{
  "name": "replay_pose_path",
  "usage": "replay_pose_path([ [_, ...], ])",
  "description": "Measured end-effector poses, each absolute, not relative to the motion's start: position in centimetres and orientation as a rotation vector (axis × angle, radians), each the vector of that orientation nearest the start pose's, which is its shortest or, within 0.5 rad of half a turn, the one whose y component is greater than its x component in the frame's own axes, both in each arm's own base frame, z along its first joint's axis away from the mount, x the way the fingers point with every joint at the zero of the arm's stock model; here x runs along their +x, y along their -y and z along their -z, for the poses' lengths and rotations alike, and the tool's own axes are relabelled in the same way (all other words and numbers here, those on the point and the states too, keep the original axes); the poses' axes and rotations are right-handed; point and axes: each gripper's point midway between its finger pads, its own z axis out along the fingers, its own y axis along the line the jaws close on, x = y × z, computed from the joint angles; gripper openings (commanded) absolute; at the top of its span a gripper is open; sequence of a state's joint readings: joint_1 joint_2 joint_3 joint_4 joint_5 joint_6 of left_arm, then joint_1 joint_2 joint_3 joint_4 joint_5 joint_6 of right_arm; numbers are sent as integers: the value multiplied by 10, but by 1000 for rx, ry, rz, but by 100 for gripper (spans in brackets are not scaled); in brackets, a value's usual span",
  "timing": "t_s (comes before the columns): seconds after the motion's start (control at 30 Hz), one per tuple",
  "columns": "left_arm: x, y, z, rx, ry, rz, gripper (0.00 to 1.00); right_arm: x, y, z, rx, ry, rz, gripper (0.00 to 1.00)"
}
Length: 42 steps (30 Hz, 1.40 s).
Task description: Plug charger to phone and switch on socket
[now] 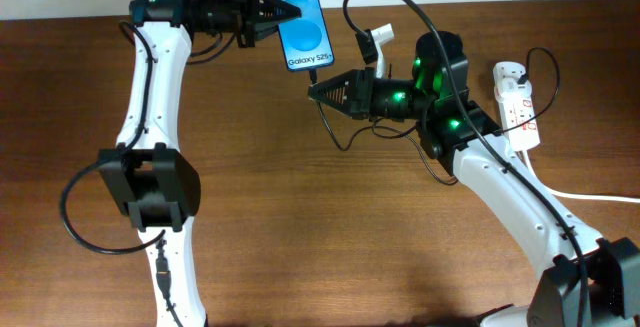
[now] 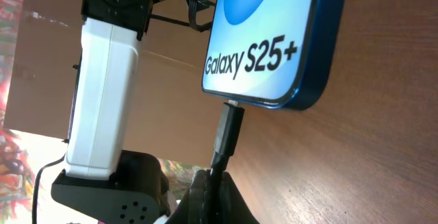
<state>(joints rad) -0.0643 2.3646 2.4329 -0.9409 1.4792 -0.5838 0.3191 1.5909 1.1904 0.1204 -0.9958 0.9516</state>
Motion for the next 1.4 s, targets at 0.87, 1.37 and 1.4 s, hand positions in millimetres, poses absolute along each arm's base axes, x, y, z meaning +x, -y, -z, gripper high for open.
replay_pose_path([
  [0.87, 486, 203, -286, 259, -2242, 1933, 0, 403, -166, -247, 107, -2221, -1548, 79],
  [1.37, 449, 165, -183, 245, -2834, 1213, 0, 379, -140, -184, 161, -2477, -1282, 84],
  [1.4, 449, 163, -181, 249, -2840, 1199, 0, 378, -139, -181, 166, -2490, -1269, 86],
])
